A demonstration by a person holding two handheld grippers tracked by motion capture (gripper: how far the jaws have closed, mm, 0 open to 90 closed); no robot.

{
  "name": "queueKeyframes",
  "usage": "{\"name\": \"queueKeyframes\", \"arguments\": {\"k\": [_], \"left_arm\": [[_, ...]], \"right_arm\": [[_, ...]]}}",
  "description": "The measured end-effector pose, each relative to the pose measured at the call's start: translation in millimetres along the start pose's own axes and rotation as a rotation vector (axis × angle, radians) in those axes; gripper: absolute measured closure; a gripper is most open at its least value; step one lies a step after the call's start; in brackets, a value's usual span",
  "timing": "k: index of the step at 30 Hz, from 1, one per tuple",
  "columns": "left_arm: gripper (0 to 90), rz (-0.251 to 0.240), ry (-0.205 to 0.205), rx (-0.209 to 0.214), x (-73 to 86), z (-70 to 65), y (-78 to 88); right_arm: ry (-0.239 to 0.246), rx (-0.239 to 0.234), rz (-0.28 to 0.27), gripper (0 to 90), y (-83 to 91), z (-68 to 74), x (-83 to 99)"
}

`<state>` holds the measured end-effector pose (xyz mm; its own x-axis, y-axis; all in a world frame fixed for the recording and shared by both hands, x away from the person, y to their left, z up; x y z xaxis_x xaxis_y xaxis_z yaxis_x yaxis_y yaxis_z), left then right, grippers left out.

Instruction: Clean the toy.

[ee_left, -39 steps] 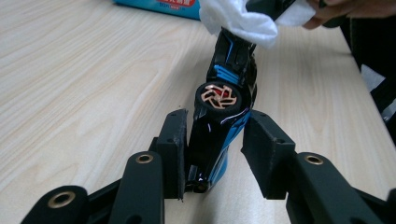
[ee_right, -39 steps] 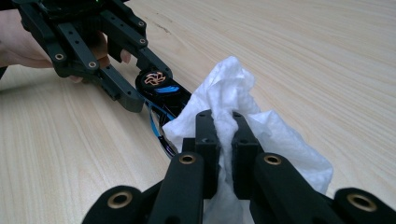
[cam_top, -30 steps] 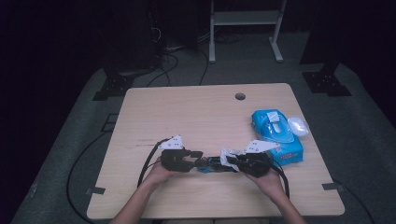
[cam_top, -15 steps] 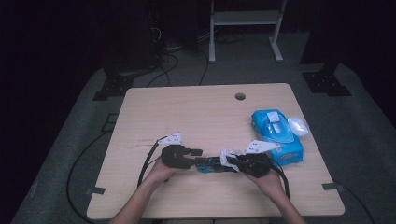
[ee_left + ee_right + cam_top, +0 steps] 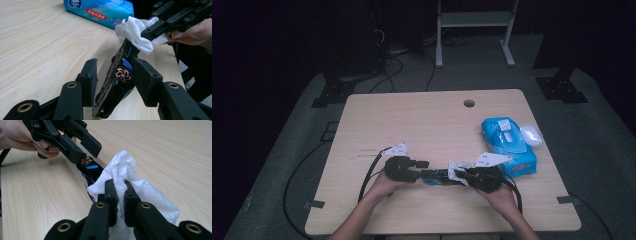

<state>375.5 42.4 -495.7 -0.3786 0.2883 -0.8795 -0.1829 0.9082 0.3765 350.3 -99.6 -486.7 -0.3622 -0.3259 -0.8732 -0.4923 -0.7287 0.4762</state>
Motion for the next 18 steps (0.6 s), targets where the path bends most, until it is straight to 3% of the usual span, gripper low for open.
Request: {"name": "queueKeyframes", "arguments": {"k": [10, 18], "left_arm": [[52.6, 0.011, 0.001, 0.013, 3.7, -4.8, 0.0], [50.5, 0.038, -0.024, 0.016, 6.6, -9.5, 0.7]], "right_arm": [[0.004, -0.014, -0.003, 84.7, 3.5, 5.9, 2.0], [0.010, -0.024, 0.004, 84.7, 6.9, 12.1, 4.5]]}}
Point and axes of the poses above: each handheld gripper's, and its own axes: y roughly backward along the jaws, x roughly out of its underside, z roughly to its left, the point moved 10 cm from there along -y, roughly forward along the jaws, and after that the axes turned 2 degrees about -z, right-handed, at the moved point
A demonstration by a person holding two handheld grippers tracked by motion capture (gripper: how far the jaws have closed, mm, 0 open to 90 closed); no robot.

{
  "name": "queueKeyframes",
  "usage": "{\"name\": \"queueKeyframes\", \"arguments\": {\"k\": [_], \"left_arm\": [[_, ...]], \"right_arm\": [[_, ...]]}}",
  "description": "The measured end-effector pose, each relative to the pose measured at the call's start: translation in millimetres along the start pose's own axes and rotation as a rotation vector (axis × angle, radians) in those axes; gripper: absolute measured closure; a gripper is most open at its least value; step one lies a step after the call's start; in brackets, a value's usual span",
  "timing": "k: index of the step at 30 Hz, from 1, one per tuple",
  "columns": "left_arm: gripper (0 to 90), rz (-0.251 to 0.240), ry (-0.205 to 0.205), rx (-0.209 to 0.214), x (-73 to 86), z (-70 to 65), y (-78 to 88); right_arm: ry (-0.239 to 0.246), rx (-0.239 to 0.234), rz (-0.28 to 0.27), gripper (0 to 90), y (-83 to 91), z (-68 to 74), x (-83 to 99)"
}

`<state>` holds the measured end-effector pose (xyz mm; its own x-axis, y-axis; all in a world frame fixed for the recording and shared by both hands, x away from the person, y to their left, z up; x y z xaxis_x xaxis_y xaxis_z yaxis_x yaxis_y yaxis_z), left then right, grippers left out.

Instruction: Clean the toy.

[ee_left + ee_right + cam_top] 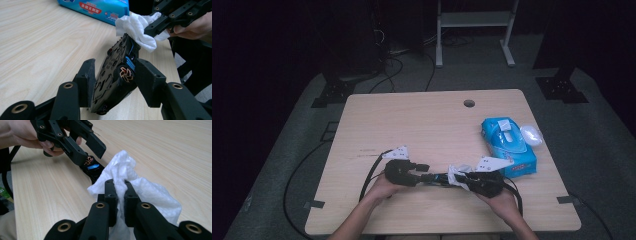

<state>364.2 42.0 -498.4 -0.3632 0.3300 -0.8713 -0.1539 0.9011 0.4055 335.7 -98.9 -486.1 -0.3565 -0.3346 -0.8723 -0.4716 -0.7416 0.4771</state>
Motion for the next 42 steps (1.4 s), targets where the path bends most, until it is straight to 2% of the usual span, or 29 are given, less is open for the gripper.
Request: {"name": "queueKeyframes", "arguments": {"k": [9, 11, 15, 20, 28, 33, 37, 39, 42], "left_arm": [[46.5, 0.025, -0.019, 0.003, 3.9, -4.7, -0.4], [46.3, 0.042, -0.031, -0.010, 6.4, -4.3, -1.0], [45.9, 0.065, -0.039, -0.021, 13.2, -4.1, -3.0], [42.9, 0.090, -0.076, -0.031, 17.2, -4.8, -5.0], [35.4, 0.081, -0.133, -0.061, 15.9, -6.0, -4.2], [25.7, 0.096, -0.169, -0.103, 18.6, -1.2, -4.4], [19.8, 0.117, -0.170, -0.121, 22.7, 2.9, -7.8], [18.8, 0.127, -0.171, -0.124, 24.9, 4.4, -9.7], [17.3, 0.145, -0.186, -0.136, 27.0, 7.7, -13.6]], "right_arm": [[0.001, -0.012, 0.003, 84.7, 3.2, 6.6, 3.8], [0.002, -0.017, 0.007, 84.6, 3.5, 8.3, 5.0], [0.022, -0.012, 0.061, 84.5, -2.2, 10.7, 17.3], [-0.004, -0.012, 0.095, 84.5, -6.7, 7.5, 30.5], [-0.013, -0.021, 0.076, 84.4, -2.6, 7.9, 26.2], [-0.017, -0.012, 0.026, 84.3, 5.3, 5.1, 8.1], [-0.005, 0.012, -0.001, 84.4, 6.7, -2.3, -9.8], [-0.008, 0.024, 0.008, 84.3, 3.5, -7.3, -14.8], [-0.013, 0.043, 0.061, 84.3, -7.3, -16.9, -11.4]]}}
Point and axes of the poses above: each handheld gripper's, and its own axes: y roughly backward along the jaws, x roughly out of its underside, z roughly to its left, the point moved 10 cm from there along -y, roughly forward along the jaws, and after that the axes turned 2 degrees about -z, right-handed, at the moved point
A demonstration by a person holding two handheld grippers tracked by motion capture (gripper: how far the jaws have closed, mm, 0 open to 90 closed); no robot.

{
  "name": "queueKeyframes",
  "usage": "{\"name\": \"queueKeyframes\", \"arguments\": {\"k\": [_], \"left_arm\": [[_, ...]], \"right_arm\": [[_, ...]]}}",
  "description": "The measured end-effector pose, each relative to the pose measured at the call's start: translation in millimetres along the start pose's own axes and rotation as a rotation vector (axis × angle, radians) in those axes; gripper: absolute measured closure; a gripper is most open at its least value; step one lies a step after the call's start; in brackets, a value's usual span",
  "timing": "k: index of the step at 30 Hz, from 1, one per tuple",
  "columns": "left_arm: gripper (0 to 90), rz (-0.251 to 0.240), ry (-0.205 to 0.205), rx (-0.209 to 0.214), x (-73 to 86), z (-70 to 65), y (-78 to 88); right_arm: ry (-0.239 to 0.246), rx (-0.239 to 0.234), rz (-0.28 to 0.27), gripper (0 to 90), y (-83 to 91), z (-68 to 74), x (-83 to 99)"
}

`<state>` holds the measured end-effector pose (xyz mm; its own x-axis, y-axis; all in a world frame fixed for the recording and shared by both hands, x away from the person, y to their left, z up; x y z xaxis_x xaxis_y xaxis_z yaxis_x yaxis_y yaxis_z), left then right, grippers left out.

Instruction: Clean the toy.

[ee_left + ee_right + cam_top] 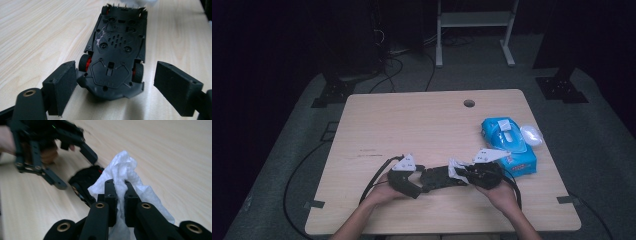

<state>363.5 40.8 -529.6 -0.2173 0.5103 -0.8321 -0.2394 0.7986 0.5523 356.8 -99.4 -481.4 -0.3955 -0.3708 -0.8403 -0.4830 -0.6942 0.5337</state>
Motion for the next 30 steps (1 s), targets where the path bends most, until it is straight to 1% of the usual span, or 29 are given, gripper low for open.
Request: {"name": "queueKeyframes", "arguments": {"k": [1, 4, 6, 8, 10, 11, 12, 13, 14, 15, 16, 17, 18, 20, 22, 25, 26, 27, 28, 29, 30], "left_arm": [[16.3, 0.005, 0.000, -0.006, 0.5, 0.7, -2.2], [14.6, 0.035, -0.012, -0.024, 4.3, 3.3, -7.8], [13.7, 0.056, -0.030, -0.034, 7.2, 4.4, -10.8], [13.2, 0.069, -0.033, -0.040, 8.6, 5.3, -13.6], [14.5, 0.068, -0.028, -0.038, 7.9, 5.3, -15.1], [16.0, 0.065, -0.031, -0.032, 7.1, 4.9, -15.6], [18.5, 0.062, -0.029, -0.027, 6.4, 3.4, -16.6], [19.0, 0.070, -0.046, -0.041, 6.3, 3.9, -17.5], [18.7, 0.073, -0.053, -0.041, 6.1, 3.6, -17.7], [19.1, 0.071, -0.053, -0.039, 5.6, 2.8, -18.2], [19.6, 0.080, -0.064, -0.040, 6.1, 2.4, -18.1], [20.3, 0.088, -0.086, -0.040, 6.5, 1.7, -17.8], [22.7, 0.087, -0.093, -0.040, 6.1, 0.7, -17.7], [23.0, 0.090, -0.099, -0.044, 6.3, 0.6, -17.7], [23.1, 0.091, -0.099, -0.044, 6.4, 0.6, -17.5], [23.2, 0.094, -0.102, -0.041, 6.1, 0.7, -17.8], [23.3, 0.097, -0.106, -0.041, 6.0, 0.4, -18.3], [23.4, 0.098, -0.112, -0.043, 5.8, -0.3, -18.8], [23.4, 0.102, -0.118, -0.044, 5.8, -0.8, -19.2], [23.4, 0.104, -0.120, -0.047, 5.7, -1.7, -19.7], [23.5, 0.107, -0.125, -0.048, 5.8, -1.9, -19.5]], "right_arm": [[-0.005, -0.001, 0.023, 84.2, -4.2, -1.3, 3.2], [0.003, 0.002, 0.077, 84.2, -14.2, -3.5, 13.0], [0.002, 0.000, 0.089, 84.2, -17.7, -3.7, 17.3], [-0.001, 0.003, 0.098, 84.1, -20.5, -4.5, 21.4], [-0.012, -0.001, 0.100, 84.1, -21.7, -4.6, 22.7], [-0.007, -0.003, 0.099, 84.1, -22.6, -3.6, 22.6], [-0.005, -0.011, 0.099, 84.1, -24.1, -1.1, 22.0], [-0.005, -0.021, 0.099, 84.1, -26.5, 3.0, 21.1], [0.006, -0.023, 0.097, 84.1, -29.2, 6.8, 19.4], [0.008, -0.042, 0.094, 84.1, -32.9, 12.0, 17.5], [0.016, -0.057, 0.097, 84.1, -37.5, 17.9, 16.2], [0.036, -0.060, 0.097, 84.1, -41.6, 22.9, 15.1], [0.046, -0.073, 0.104, 84.1, -45.1, 27.7, 14.3], [0.071, -0.067, 0.111, 84.2, -47.9, 30.7, 13.8], [0.070, -0.045, 0.105, 84.2, -43.5, 23.9, 15.0], [0.024, 0.008, 0.086, 84.3, -30.8, 5.9, 18.3], [0.019, 0.017, 0.086, 84.3, -28.9, 3.4, 18.9], [0.024, 0.016, 0.086, 84.4, -29.7, 5.0, 18.7], [0.030, 0.003, 0.085, 84.3, -33.1, 10.4, 17.8], [0.043, -0.020, 0.088, 84.3, -38.4, 18.7, 17.0], [0.075, -0.034, 0.090, 84.3, -44.6, 27.0, 16.0]]}}
Point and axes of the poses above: each handheld gripper's, and its own axes: y roughly backward along the jaws, x roughly out of its underside, z roughly to its left, the point moved 10 cm from there along -y, roughly forward along the jaws, and after that the axes turned 2 degrees about -z, right-handed, at the moved point
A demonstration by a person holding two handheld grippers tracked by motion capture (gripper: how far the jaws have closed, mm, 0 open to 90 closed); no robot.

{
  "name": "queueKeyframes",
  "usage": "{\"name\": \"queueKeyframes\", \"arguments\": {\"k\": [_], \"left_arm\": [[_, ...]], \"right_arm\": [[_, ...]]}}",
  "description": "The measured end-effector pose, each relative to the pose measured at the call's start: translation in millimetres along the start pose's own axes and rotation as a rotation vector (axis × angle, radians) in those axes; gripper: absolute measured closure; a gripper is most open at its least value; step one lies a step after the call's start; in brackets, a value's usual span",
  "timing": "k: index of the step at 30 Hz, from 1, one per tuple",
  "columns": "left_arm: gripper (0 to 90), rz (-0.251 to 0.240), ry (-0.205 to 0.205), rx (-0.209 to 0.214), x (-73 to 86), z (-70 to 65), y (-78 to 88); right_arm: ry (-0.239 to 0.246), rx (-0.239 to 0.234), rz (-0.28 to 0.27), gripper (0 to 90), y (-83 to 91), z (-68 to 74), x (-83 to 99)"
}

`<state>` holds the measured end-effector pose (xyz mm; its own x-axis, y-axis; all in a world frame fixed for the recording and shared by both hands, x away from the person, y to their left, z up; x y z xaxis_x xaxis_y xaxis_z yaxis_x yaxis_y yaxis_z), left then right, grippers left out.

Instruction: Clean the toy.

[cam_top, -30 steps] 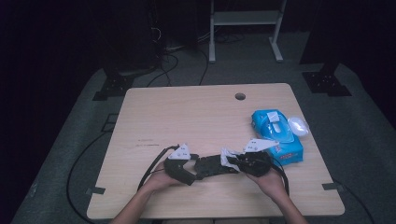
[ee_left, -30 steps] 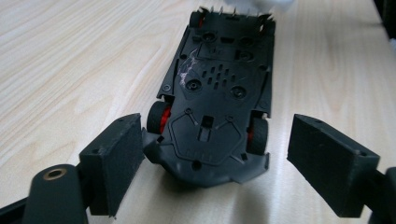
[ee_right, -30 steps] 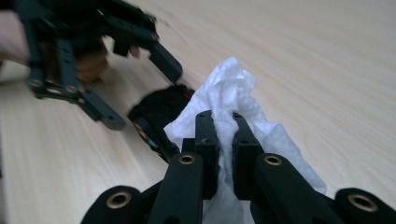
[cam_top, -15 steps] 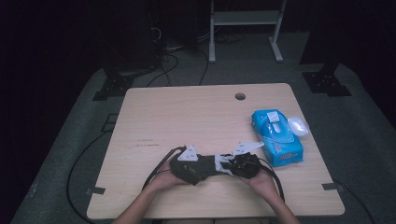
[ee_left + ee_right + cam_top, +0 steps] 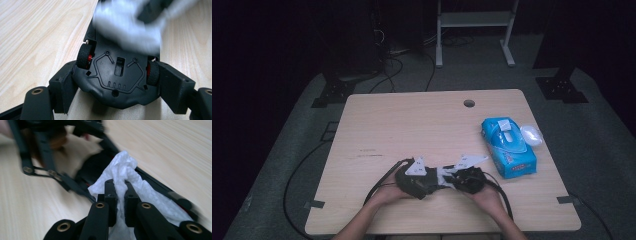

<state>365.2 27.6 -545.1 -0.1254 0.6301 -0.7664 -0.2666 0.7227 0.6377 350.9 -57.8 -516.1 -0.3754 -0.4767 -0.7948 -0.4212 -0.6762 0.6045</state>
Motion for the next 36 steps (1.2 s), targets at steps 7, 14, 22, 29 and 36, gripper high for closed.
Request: {"name": "queueKeyframes", "arguments": {"k": [7, 14, 22, 29, 36], "left_arm": [[23.7, -0.007, 0.005, 0.008, 0.8, 0.3, 1.5], [23.8, 0.002, -0.001, 0.008, -0.7, -1.1, 0.1], [23.9, -0.005, 0.003, 0.007, -0.3, -0.3, 0.6], [23.9, -0.006, 0.005, 0.003, -1.0, -1.3, 0.0], [23.9, -0.008, 0.004, 0.007, -1.6, -1.6, -0.6]], "right_arm": [[0.017, 0.067, 0.002, 84.4, 12.1, -14.2, 4.3], [0.033, 0.028, -0.012, 84.3, 4.5, 1.4, 4.3], [0.004, 0.071, -0.018, 84.5, 18.9, -15.2, 10.8], [0.053, 0.041, -0.020, 84.4, 1.7, 3.8, 2.8], [0.000, 0.077, -0.035, 84.4, 4.8, -12.3, -0.7]]}}
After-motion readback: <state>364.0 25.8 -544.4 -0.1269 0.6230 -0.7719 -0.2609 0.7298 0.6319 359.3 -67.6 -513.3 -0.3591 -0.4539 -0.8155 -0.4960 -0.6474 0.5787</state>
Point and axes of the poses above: each handheld gripper's, and its own axes: y roughly backward along the jaws, x roughly out of its underside, z roughly to its left, the point moved 10 cm from there along -y, roughly forward along the jaws, and after that the axes turned 2 degrees about -z, right-handed, at the moved point
